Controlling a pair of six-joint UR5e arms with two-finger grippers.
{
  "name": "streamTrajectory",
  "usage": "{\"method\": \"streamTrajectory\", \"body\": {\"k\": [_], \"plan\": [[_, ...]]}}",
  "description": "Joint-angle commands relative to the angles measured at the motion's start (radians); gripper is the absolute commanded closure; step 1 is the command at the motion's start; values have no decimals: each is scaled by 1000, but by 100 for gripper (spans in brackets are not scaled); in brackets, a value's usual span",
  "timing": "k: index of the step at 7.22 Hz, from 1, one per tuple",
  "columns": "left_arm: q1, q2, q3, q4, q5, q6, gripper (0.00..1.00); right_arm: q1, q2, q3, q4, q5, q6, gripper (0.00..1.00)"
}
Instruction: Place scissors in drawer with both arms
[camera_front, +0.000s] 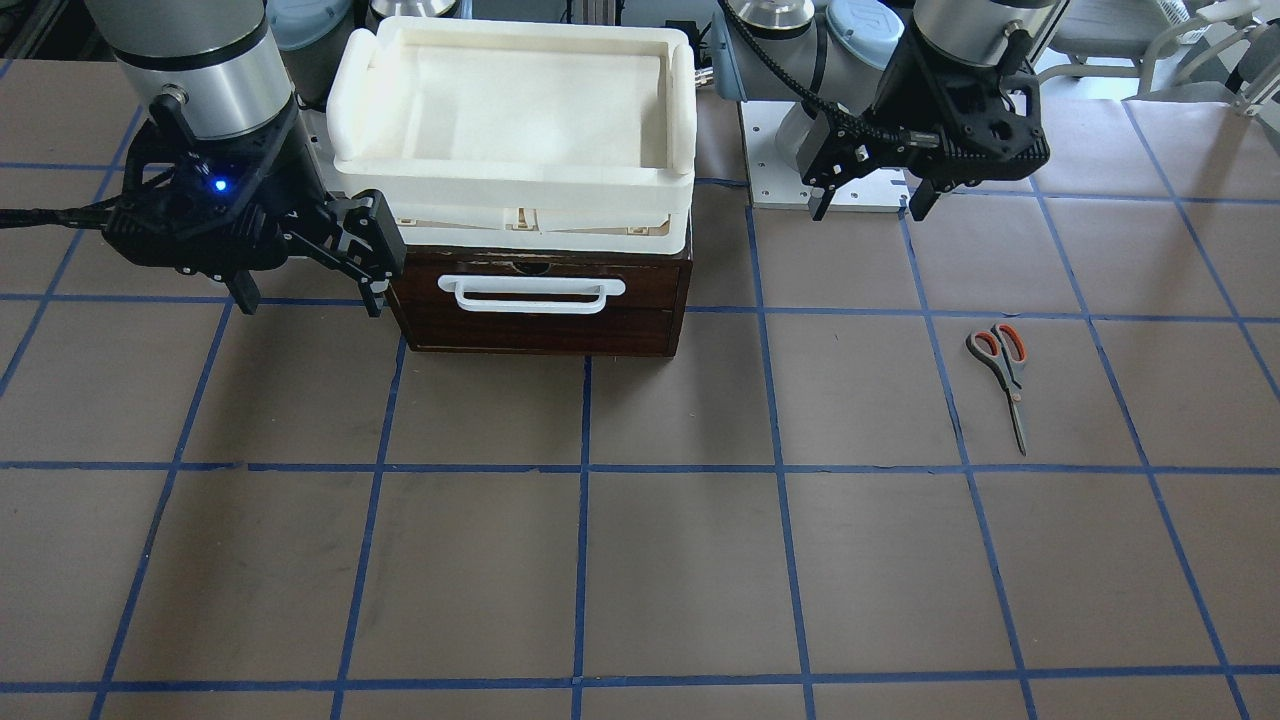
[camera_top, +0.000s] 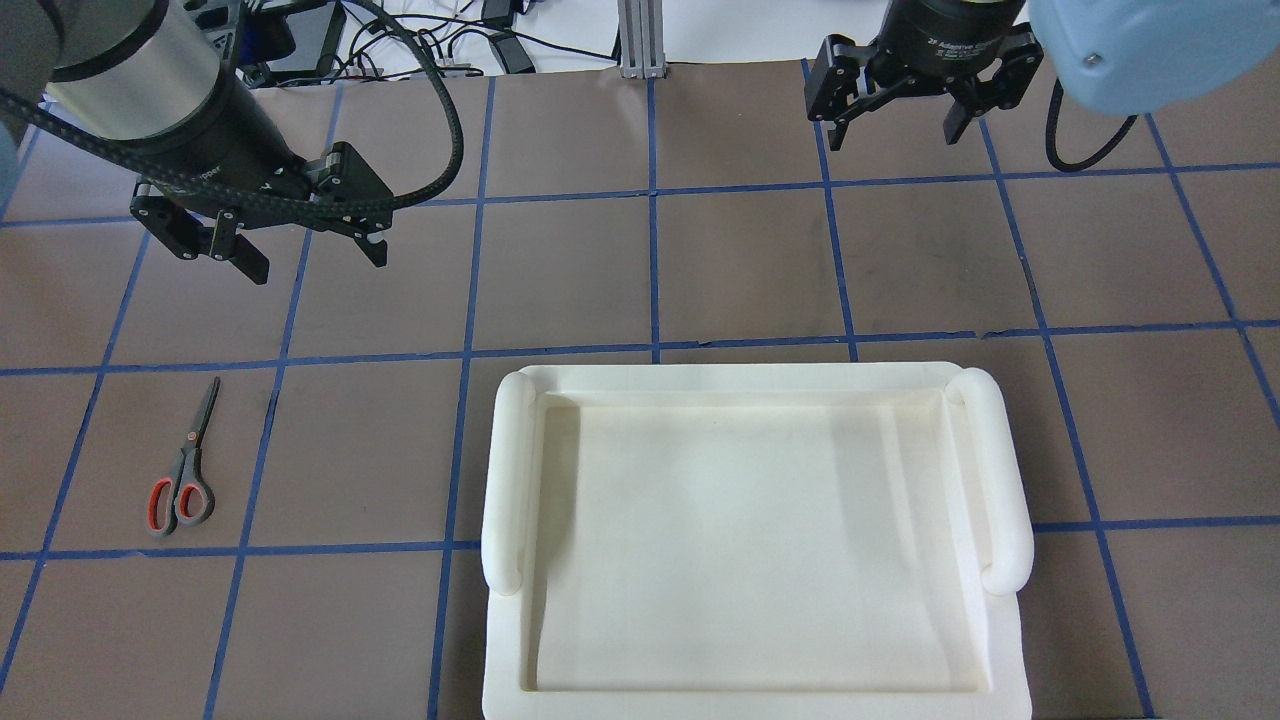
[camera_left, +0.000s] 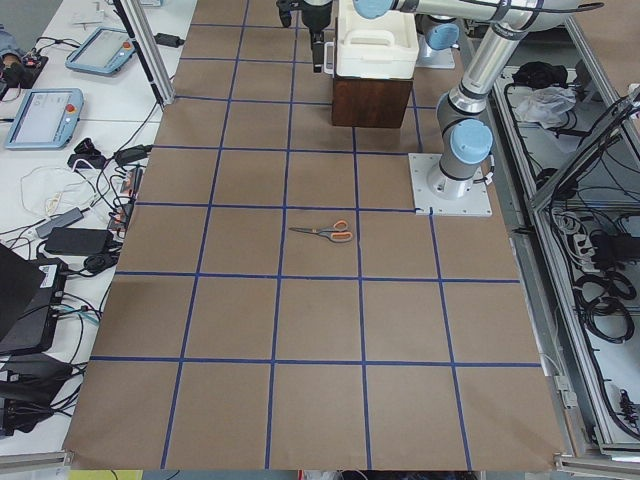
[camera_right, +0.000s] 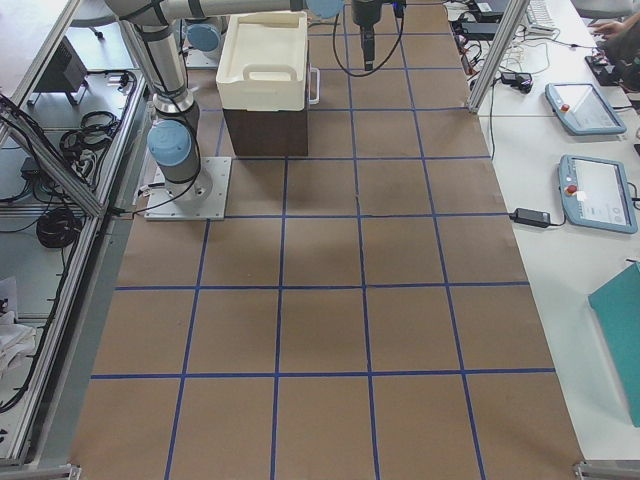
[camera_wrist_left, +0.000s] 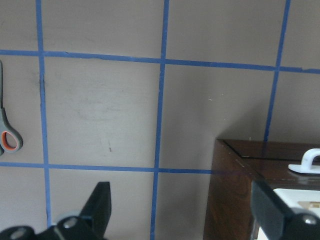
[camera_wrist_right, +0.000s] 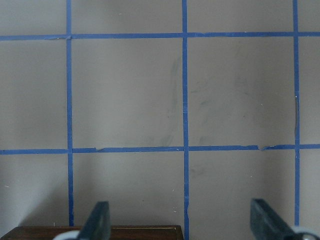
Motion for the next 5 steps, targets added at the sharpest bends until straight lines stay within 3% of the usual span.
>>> {"method": "streamTrajectory", "body": {"k": [1, 3, 4, 5], "plan": [[156, -50, -73, 12, 7, 145, 0, 1, -1, -1, -35, 0, 114, 0], [307, -125, -264, 283, 56, 380, 0, 10, 39, 0, -28, -8, 602, 0], [360, -172, -315, 393, 94, 422, 2, 12, 66, 5, -35, -5, 763, 0], [394, -223, -320, 409, 174, 424, 6, 19, 83, 6, -32, 7, 918, 0]]}}
